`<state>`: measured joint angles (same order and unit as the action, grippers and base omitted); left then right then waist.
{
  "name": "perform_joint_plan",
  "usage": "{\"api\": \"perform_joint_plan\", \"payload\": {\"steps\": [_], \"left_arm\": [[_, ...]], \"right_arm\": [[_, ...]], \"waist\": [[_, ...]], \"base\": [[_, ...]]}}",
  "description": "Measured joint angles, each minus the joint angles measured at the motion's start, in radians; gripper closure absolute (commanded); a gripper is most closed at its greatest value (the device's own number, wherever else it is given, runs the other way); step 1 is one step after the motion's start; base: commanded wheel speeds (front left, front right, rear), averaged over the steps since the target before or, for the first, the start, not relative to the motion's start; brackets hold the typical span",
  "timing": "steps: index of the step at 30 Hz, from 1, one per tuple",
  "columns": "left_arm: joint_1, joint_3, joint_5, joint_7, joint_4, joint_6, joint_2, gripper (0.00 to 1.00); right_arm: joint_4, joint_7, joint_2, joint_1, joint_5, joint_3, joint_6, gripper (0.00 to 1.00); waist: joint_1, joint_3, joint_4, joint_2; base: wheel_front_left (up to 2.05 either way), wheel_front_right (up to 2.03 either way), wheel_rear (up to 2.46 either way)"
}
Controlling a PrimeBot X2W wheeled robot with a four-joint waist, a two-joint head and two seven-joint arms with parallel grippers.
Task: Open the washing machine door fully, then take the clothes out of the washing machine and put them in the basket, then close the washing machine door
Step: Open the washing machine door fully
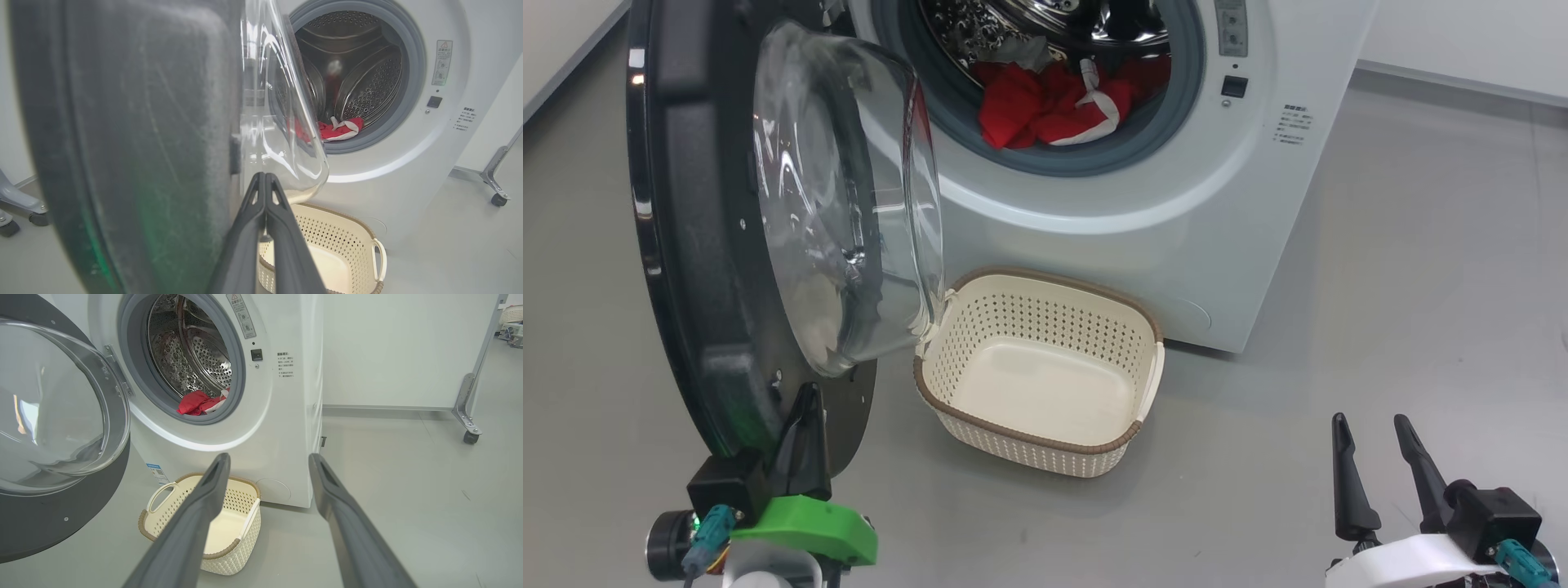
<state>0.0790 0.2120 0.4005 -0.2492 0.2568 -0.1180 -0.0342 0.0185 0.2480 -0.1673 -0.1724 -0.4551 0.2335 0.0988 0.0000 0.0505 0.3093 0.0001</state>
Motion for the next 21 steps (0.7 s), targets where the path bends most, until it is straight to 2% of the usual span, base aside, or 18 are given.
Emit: {"api": "perform_joint_plan", "payload": {"steps": [7, 21], "left_arm": [[0.004, -0.054, 0.000, 0.000, -0.001, 0.000, 0.001, 1.00], [0.030, -0.277, 0.033, 0.000, -0.033, 0.000, 0.001, 1.00]], "right_arm": [[0.000, 0.000, -0.001, 0.000, 0.009, 0.010, -0.003, 0.00], [-0.044, -0.024, -0.040, 0.032, 0.044, 0.028, -0.009, 0.00]], "waist": [[0.0000, 0.012, 0.041, 0.0000], [0.0000, 0.111, 0.063, 0.0000]], "base": [[0.00, 0.00, 0.00], [0.00, 0.00, 0.00]]}}
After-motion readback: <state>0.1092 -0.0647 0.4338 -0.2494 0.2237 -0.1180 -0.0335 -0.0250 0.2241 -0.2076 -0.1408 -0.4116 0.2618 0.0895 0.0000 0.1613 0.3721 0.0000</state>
